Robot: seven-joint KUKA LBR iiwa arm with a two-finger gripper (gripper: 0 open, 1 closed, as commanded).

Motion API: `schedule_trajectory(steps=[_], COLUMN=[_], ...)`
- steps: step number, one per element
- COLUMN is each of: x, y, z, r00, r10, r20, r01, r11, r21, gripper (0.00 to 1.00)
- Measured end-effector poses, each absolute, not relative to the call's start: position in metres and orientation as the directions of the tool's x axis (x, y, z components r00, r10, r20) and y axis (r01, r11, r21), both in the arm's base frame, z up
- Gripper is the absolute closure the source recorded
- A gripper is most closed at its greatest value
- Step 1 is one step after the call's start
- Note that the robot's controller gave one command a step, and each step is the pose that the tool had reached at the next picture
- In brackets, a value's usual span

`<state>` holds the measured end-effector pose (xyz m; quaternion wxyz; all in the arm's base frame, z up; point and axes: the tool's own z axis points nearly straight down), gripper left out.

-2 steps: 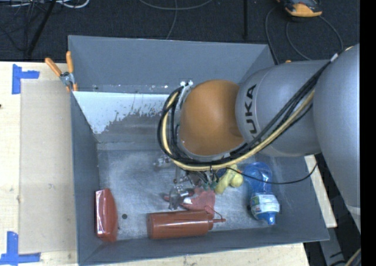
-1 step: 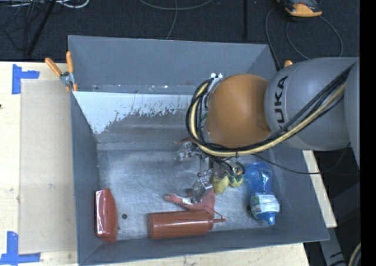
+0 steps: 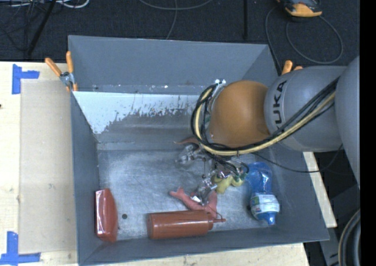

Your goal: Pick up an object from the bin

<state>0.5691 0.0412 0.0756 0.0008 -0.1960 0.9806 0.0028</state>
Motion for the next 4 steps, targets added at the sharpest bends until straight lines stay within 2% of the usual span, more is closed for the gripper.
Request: schedule_trajectory(steps=[1, 3, 4], x=[0.542, 0.541, 0.539], y=[0.042, 0.042, 0.042], z=[0.077, 0.080, 0.093], r00=[-0.984, -0.985, -0.985], r10=[-0.176, -0.175, -0.174], r20=[0.001, 0.003, 0.007], r01=[-0.176, -0.175, -0.174], r11=[0.984, 0.985, 0.985], r21=[-0.003, -0.002, -0.001], gripper=[1.00, 1.00, 1.00])
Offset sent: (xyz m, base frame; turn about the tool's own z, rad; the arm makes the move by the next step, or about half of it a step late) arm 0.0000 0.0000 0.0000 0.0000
